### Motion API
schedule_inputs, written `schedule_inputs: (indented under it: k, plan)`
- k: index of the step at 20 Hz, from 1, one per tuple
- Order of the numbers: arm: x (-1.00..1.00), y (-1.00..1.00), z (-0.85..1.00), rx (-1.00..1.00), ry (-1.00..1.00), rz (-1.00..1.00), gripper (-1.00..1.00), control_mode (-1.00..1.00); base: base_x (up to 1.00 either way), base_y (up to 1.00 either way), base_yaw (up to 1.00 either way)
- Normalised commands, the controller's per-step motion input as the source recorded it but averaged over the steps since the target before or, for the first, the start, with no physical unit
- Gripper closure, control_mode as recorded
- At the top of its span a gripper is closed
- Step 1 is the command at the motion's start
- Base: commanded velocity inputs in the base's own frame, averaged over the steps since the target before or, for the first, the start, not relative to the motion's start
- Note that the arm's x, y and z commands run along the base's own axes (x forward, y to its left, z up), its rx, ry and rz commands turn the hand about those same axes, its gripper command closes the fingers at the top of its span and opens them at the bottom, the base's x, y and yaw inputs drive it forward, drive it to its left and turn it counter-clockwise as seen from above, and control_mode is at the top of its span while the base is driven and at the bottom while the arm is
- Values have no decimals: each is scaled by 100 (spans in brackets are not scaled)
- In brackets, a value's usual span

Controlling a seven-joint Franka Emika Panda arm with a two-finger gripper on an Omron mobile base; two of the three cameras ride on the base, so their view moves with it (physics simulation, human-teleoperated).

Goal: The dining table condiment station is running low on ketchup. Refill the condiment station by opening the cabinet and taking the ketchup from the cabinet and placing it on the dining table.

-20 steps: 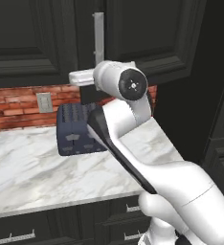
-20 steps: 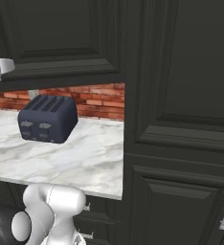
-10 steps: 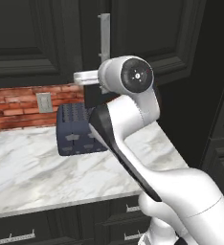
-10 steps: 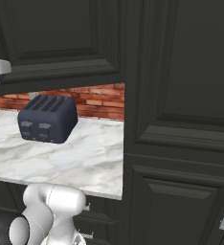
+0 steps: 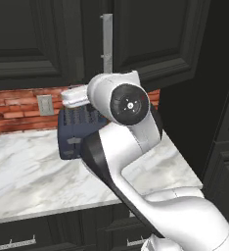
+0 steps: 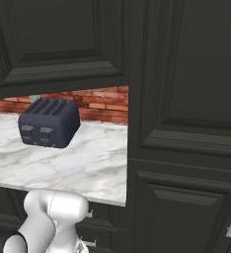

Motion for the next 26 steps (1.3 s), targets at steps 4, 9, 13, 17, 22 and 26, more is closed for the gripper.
schedule_inputs:
  k: [4, 9, 13, 17, 22, 26]
  plan:
    - [0, 62, 2, -32, 5, 1, -100, -100, 0, 0, 0]
    - [6, 71, 0, -40, 1, 0, -100, -100, 0, 0, 0]
    - [21, 61, -2, -39, 0, 0, -100, -100, 0, 0, 0]
    - [45, 25, -11, -26, 3, -1, -100, -100, 0, 0, 0]
    - [45, 2, -23, -20, 3, -5, -100, -100, 0, 0, 0]
    - [53, 0, -26, -20, 6, -8, -100, -100, 0, 0, 0]
